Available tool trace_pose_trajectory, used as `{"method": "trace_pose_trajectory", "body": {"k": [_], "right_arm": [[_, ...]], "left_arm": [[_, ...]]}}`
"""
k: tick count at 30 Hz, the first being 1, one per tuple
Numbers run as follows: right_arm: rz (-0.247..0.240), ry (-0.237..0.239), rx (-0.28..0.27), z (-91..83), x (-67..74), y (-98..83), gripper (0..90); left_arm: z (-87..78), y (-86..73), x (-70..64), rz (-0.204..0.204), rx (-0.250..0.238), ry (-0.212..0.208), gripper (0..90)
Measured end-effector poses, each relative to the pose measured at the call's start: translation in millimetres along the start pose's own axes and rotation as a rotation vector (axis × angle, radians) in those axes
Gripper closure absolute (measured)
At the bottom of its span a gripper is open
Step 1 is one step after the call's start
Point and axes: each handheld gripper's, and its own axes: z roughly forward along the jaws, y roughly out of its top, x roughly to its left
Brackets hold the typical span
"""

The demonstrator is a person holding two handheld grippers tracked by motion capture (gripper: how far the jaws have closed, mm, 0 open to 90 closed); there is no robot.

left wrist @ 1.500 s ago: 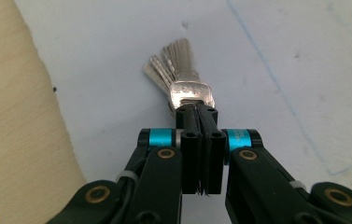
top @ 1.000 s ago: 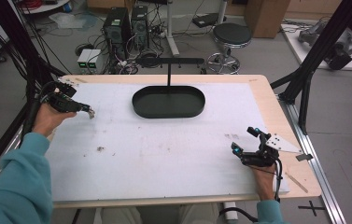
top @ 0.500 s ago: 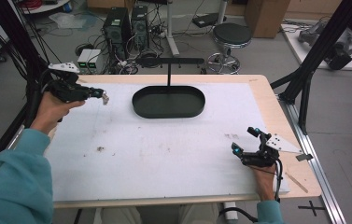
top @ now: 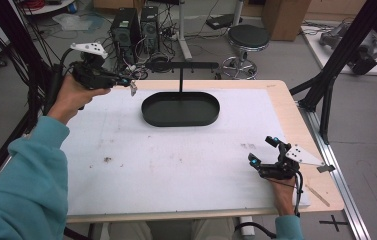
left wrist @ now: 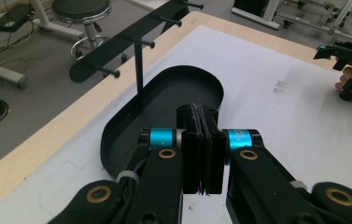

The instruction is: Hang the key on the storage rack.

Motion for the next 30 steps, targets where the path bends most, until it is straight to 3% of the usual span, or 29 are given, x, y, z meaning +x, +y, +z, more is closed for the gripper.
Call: {"method": "trace_pose_trajectory", "body": {"k": [8, 16, 30], "right_arm": [[-0.003, 0.001, 0.001, 0.1, 0.5, -0.1, 0.7], [-0.009, 0.002, 0.000, 0.1, 0.6, -0.2, 0.7], [-0.016, 0.004, 0.004, 0.0, 2.1, -0.4, 0.7]], "left_arm": [[16.0, 21.7, -0.3, 0.042, 0.032, -0.017, 88.3], [31.4, 36.2, 6.4, 0.056, 0.061, -0.024, 88.2], [60.0, 35.2, 29.1, 0.008, 0.090, -0.008, 88.2]]}}
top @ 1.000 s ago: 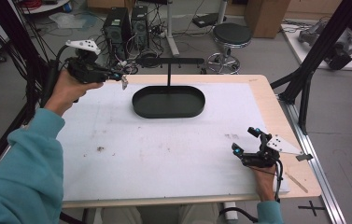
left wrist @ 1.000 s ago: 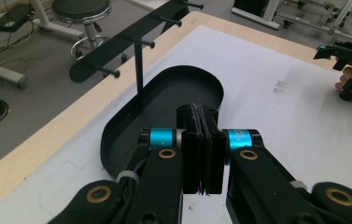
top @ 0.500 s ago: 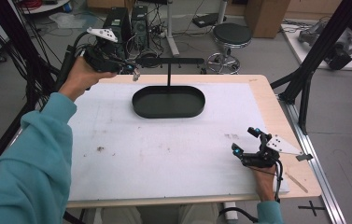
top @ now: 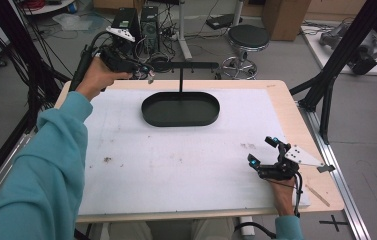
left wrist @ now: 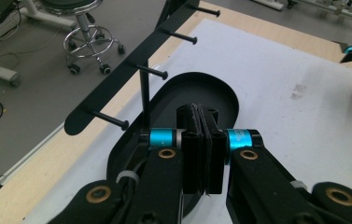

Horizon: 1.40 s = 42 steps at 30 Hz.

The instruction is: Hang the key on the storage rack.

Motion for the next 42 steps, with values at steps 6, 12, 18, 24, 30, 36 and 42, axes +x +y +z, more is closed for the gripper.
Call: {"method": "trace_pose_trajectory", "body": {"k": [6, 12, 18, 24, 30, 36, 42], "right_arm": [[0.000, 0.000, -0.001, 0.1, -0.2, 0.0, 0.7], [0.001, -0.001, -0.001, 0.1, -0.1, -0.1, 0.7], [-0.001, 0.001, -0.001, 0.1, -0.1, -0.1, 0.7], [0.000, 0.000, -0.002, 0.1, -0.4, -0.1, 0.7], [0.000, 0.001, -0.002, 0.2, -0.4, -0.1, 0.7], [0.001, 0.004, -0.003, 0.2, -0.5, -0.2, 0.7], [0.001, 0.001, -0.001, 0.0, -0.2, -0.1, 0.7]], "left_arm": [[10.8, -3.7, 9.0, -0.021, 0.018, 0.009, 88.2], [22.9, -6.0, 13.2, -0.037, 0.039, 0.023, 88.2], [31.5, -8.1, 18.0, -0.049, 0.052, 0.047, 88.2], [36.8, -8.9, 19.6, -0.066, 0.064, 0.073, 88.2], [40.8, -9.4, 19.5, -0.075, 0.081, 0.102, 88.1], [42.5, -9.1, 18.9, -0.086, 0.091, 0.133, 88.1], [44.2, -9.1, 18.3, -0.096, 0.086, 0.151, 88.1]]}}
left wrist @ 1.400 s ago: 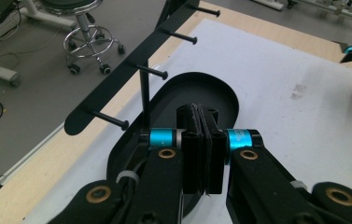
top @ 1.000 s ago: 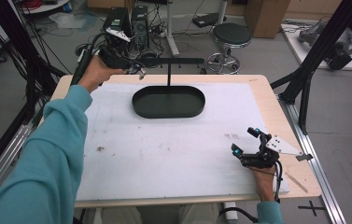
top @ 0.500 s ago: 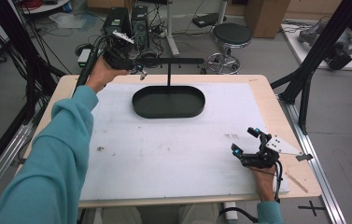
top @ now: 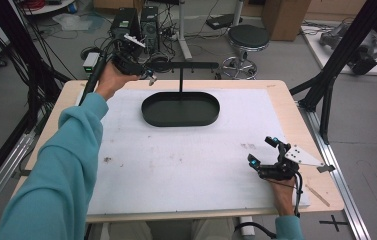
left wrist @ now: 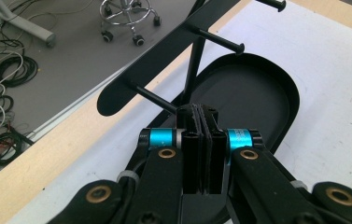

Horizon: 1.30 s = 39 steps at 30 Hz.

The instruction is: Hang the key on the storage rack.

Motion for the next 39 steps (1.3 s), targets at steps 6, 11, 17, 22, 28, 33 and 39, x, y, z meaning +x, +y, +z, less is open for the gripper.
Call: {"method": "trace_pose_trajectory", "body": {"k": [6, 11, 17, 22, 28, 33, 39], "right_arm": [[0.000, 0.000, 0.000, 0.0, 0.1, 0.0, 0.7], [-0.003, 0.001, 0.000, 0.0, 0.0, 0.0, 0.7], [-0.002, 0.001, 0.000, 0.1, 0.1, 0.0, 0.6], [-0.005, 0.001, 0.000, 0.1, 0.0, 0.0, 0.7], [-0.005, 0.002, -0.001, 0.1, 0.2, 0.0, 0.6], [-0.003, 0.001, 0.000, 0.1, 0.1, 0.0, 0.7], [-0.004, 0.003, 0.001, 0.1, 0.0, 0.0, 0.7]], "left_arm": [[0.8, -0.1, 0.5, 0.005, 0.004, 0.022, 88.1], [1.8, 0.1, 0.4, 0.007, 0.000, 0.025, 88.1], [1.0, -0.4, 3.0, 0.006, -0.003, 0.028, 88.1], [1.3, -0.8, 4.5, 0.004, -0.012, 0.027, 88.1], [3.6, -1.6, 8.3, 0.000, -0.023, 0.031, 88.0], [5.5, -1.9, 11.1, -0.008, -0.052, 0.051, 87.5], [3.6, -2.8, 16.1, -0.013, -0.107, 0.123, 82.9]]}}
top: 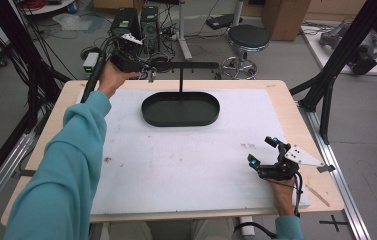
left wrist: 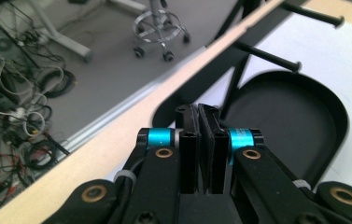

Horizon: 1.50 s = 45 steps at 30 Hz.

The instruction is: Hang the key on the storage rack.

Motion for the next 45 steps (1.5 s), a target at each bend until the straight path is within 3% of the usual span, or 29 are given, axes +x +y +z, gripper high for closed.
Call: {"method": "trace_pose_trajectory", "body": {"k": [3, 6, 9, 11, 13, 15, 19, 23, 28, 32, 34, 37, 45], "right_arm": [[-0.001, -0.003, -0.001, 0.2, 0.2, -0.1, 0.7], [-0.002, -0.001, -0.002, 0.2, 0.1, -0.1, 0.7], [-0.002, -0.003, -0.001, 0.2, 0.1, 0.0, 0.7], [-0.002, -0.001, -0.001, 0.2, 0.0, 0.0, 0.7], [-0.002, -0.002, 0.000, 0.1, 0.0, 0.0, 0.7], [-0.007, -0.003, -0.002, 0.3, 0.2, 0.0, 0.7], [-0.013, -0.005, 0.000, 0.6, 0.2, 0.0, 0.7], [-0.013, -0.005, 0.000, 0.7, 0.7, -0.1, 0.7], [-0.014, -0.007, 0.005, 0.6, 1.4, -0.1, 0.7], [-0.012, -0.002, 0.000, 0.7, 0.2, 0.0, 0.7], [-0.013, -0.005, -0.001, 0.6, 0.3, -0.1, 0.7], [-0.009, -0.001, 0.004, 0.5, 1.1, -0.1, 0.7], [-0.013, -0.001, -0.001, 0.6, 0.2, -0.1, 0.7]], "left_arm": [[-0.6, -2.1, 6.3, 0.010, -0.033, -0.016, 63.6], [-2.8, -5.3, 9.9, -0.043, -0.043, -0.031, 45.1], [-13.2, -16.8, 10.1, -0.051, -0.153, -0.076, 24.6], [-22.9, -26.8, 10.0, -0.069, -0.221, -0.098, 17.2], [-33.7, -36.7, 10.5, -0.091, -0.249, -0.119, 5.8], [-48.1, -47.7, 8.4, -0.078, -0.276, -0.099, 1.6], [-82.5, -73.9, 1.7, -0.075, -0.342, -0.068, 1.7], [-113.4, -105.6, -10.5, -0.045, -0.401, -0.054, 1.7], [-137.2, -154.1, -26.4, -0.030, -0.483, -0.059, 1.7], [-144.5, -191.8, -35.0, -0.041, -0.529, -0.087, 1.7], [-145.5, -206.4, -41.4, -0.033, -0.528, -0.079, 1.7], [-145.0, -224.3, -52.2, -0.012, -0.507, -0.072, 1.7], [-136.1, -262.3, -72.1, -0.042, -0.521, -0.081, 1.7]]}}
